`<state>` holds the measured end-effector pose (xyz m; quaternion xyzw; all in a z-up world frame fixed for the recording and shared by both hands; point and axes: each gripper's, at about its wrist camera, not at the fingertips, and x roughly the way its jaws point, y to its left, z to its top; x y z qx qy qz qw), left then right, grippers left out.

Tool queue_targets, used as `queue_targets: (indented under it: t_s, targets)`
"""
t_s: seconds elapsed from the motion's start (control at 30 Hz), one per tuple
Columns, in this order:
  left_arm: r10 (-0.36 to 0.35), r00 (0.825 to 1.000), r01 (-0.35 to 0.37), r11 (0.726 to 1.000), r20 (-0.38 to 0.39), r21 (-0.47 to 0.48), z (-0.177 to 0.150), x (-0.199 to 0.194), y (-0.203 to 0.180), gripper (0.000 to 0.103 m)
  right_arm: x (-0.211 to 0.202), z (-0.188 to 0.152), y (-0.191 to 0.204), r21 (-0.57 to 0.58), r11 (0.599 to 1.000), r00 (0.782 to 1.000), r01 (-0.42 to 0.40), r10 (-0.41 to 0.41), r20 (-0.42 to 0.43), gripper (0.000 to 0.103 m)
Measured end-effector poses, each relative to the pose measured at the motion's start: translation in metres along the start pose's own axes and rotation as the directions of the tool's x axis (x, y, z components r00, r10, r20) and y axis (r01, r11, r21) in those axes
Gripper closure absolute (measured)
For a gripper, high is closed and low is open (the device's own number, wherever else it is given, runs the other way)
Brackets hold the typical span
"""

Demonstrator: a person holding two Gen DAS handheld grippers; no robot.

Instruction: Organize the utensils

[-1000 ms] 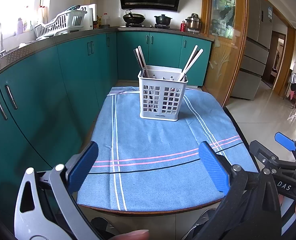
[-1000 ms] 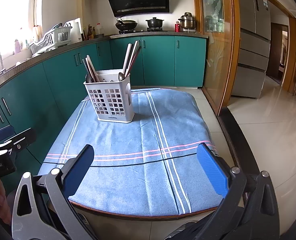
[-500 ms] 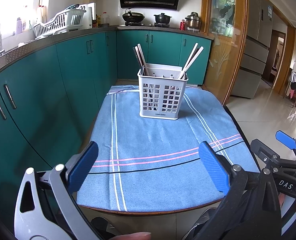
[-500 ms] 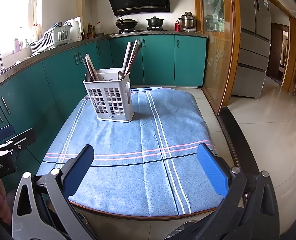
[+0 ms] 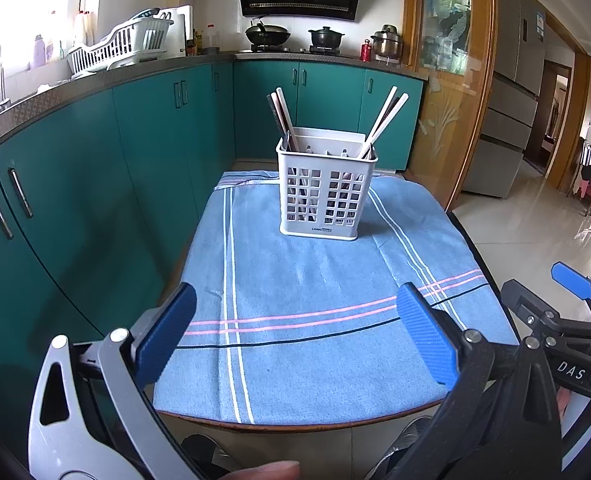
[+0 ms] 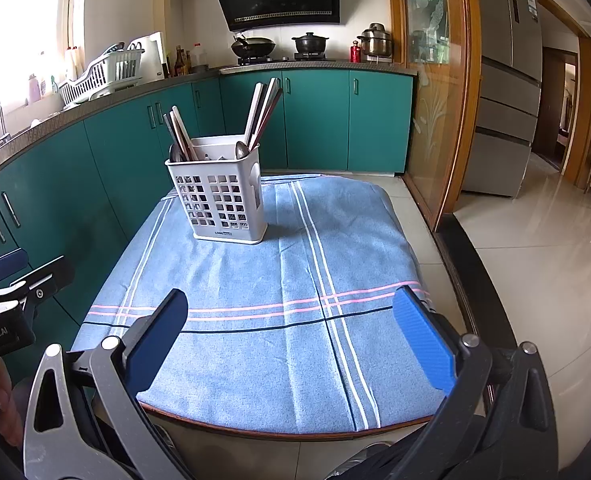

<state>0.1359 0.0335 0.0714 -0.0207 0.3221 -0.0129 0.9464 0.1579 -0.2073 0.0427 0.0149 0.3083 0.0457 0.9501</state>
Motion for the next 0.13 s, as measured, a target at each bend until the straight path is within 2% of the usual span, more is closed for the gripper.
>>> queue_targets:
  t_s: [0.13]
  targets:
    - [0.002, 1.000, -0.002, 1.000, -0.001, 0.003, -0.0003, 0.0015, -0.0007, 0.004, 0.0005, 0.0000, -0.0004, 0.000, 1.000, 1.000, 0.000, 0.000, -0.002, 0.003]
